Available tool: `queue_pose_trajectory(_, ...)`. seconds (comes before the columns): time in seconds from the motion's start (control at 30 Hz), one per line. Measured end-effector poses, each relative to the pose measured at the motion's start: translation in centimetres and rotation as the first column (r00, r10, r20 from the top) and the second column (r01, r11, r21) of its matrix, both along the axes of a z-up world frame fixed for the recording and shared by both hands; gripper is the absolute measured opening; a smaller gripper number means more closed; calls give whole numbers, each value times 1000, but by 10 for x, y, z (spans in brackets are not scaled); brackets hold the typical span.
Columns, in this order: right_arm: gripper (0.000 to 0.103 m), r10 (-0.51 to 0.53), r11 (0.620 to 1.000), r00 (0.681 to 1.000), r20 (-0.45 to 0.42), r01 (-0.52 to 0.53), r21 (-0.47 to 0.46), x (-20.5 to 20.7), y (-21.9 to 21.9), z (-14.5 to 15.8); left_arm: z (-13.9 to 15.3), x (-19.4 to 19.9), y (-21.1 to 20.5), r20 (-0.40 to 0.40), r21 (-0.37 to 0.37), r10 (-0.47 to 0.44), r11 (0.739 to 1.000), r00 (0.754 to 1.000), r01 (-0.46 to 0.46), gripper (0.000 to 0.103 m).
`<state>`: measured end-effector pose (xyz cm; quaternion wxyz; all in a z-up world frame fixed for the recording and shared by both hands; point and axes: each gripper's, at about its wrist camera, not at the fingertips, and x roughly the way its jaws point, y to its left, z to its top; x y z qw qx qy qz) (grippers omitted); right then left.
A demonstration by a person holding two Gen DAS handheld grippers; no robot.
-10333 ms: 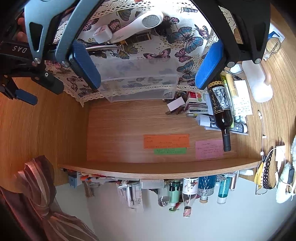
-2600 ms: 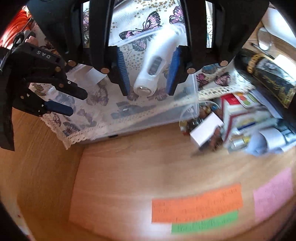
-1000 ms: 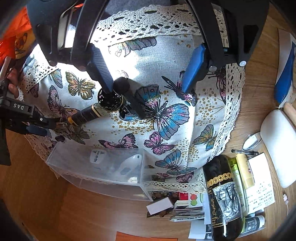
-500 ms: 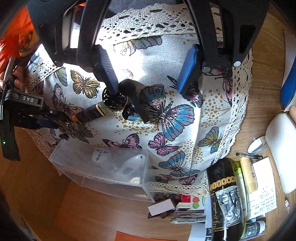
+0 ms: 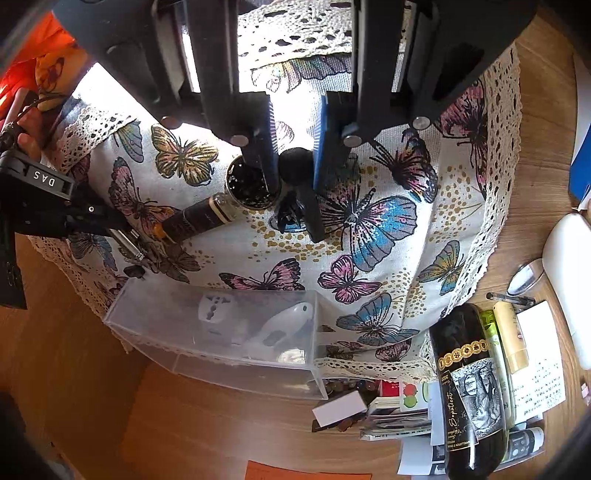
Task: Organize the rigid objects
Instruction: 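Grasp the silver metal pen with the right tool while the left tool grasps a black round cap, then drop the pen into the clear box with the right tool while the left tool drops the cap in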
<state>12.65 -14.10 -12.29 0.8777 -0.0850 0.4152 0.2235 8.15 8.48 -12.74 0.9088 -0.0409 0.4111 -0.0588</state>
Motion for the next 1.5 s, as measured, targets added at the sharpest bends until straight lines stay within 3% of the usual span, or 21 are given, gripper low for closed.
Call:
queue_pose_trajectory(0.23,15,-26,998,998,61,23,54,-9,-6,19,18,-8,9,45,8,43,999,998,-44,17)
queue_pose_trajectory(0.47,15,-62,994,984,167,45,101,-13,-12,52,51,-8,11,152,23,56,998,987,-60,16)
queue_pose_trajectory(0.93,15,-139,981,931,339,83,173,11,-24,106,103,36,-4,299,39,17,999,954,-30,16)
queue_pose_trajectory(1.17,15,-149,979,923,354,87,185,43,-22,112,110,75,-13,276,30,-27,999,961,20,16)
queue_pose_trajectory(1.5,15,-135,985,954,269,99,142,94,-3,84,80,129,-32,145,27,-88,996,985,85,17)
